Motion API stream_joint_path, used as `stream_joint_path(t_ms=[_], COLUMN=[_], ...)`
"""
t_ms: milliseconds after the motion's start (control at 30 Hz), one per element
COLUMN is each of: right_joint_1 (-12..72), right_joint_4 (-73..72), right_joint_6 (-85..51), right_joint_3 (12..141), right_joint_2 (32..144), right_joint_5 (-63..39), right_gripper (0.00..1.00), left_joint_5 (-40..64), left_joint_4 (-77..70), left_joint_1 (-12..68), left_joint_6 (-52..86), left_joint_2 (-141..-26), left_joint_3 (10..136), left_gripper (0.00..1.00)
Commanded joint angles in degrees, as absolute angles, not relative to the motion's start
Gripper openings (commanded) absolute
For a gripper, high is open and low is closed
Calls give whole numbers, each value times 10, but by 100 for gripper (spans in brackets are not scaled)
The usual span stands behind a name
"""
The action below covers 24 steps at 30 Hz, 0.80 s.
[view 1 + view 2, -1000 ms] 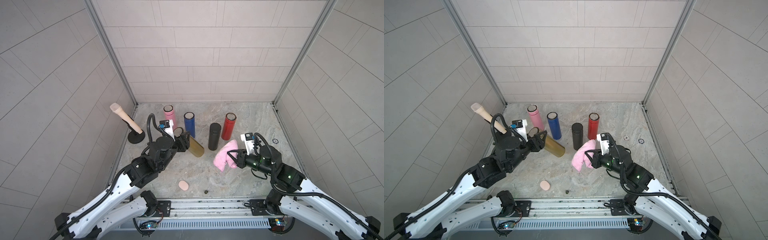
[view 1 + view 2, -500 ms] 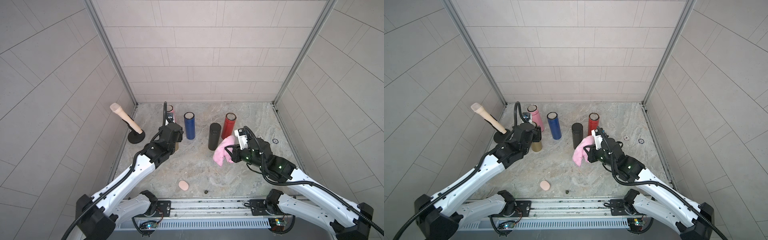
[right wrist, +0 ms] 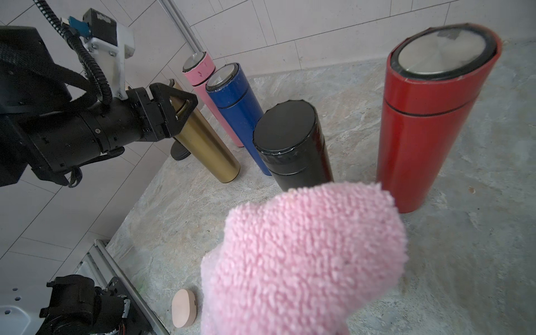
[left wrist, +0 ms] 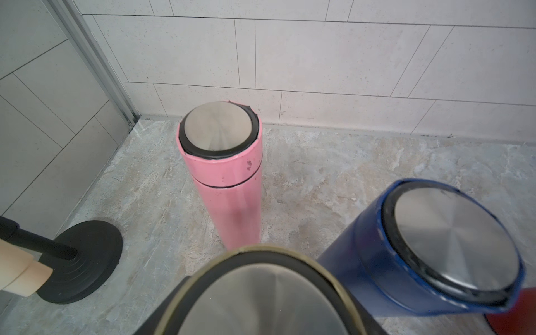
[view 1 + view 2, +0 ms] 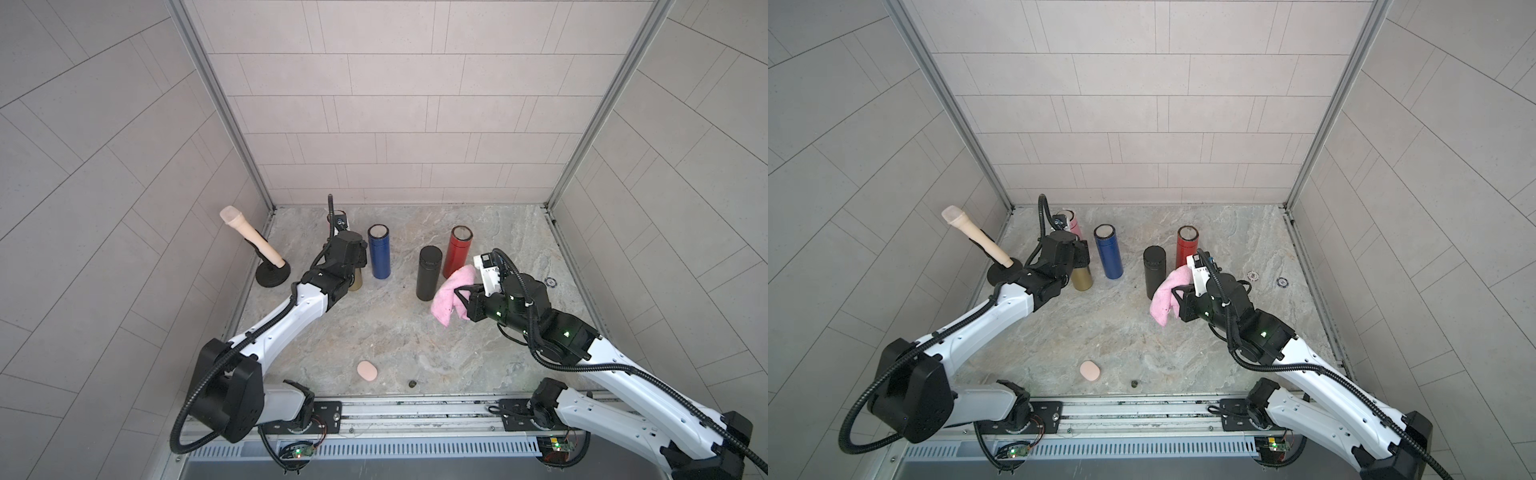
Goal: Wipe the surface of the thermos
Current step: Place the thermos at the center of the board.
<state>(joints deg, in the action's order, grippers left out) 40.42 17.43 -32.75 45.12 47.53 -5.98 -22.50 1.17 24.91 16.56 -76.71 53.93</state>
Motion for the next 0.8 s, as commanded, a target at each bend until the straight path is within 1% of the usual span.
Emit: stream_joint_path(t_ms=[0, 167, 267, 300, 333, 367, 467, 533, 633, 667, 767], right_joint_1=[397, 390, 387, 387, 386, 386, 385, 384, 385, 384, 384], right_joint_4=[179, 178, 177, 176, 176, 177, 176, 173, 172, 173, 174], right_joint_6=[-317, -316, -318, -318, -318, -317, -319, -322, -322, -323, -323], right_joint_3=[461, 459, 459, 459, 459, 459, 458, 456, 457, 456, 459], right_joint_2=[468, 473, 472, 474, 475, 475, 475, 475, 476, 476, 475], right_joint_5=[-56, -61, -64, -65, -65, -65, -66, -66, -68, -68, -69], right_gripper=[0, 0, 0, 0, 0, 0, 0, 0, 0, 0, 0], left_joint_5=[-216, -221, -222, -222, -222, -222, -220, -217, -215, -215, -208], left_joint_4=[-73, -86, -84, -86, -87, -88, -90, -90, -89, -87, -84], left_joint_1=[242, 241, 242, 242, 241, 242, 242, 242, 241, 242, 243], left_joint_6=[183, 189, 192, 192, 192, 192, 193, 193, 190, 189, 182], left_joint_2=[-773, -791, -796, -796, -795, -795, -793, -791, -790, -788, -785], left_joint_3=[536, 528, 526, 523, 521, 519, 514, 513, 513, 514, 515], left_gripper=[0, 0, 12, 22, 30, 33, 46, 50, 59, 64, 68])
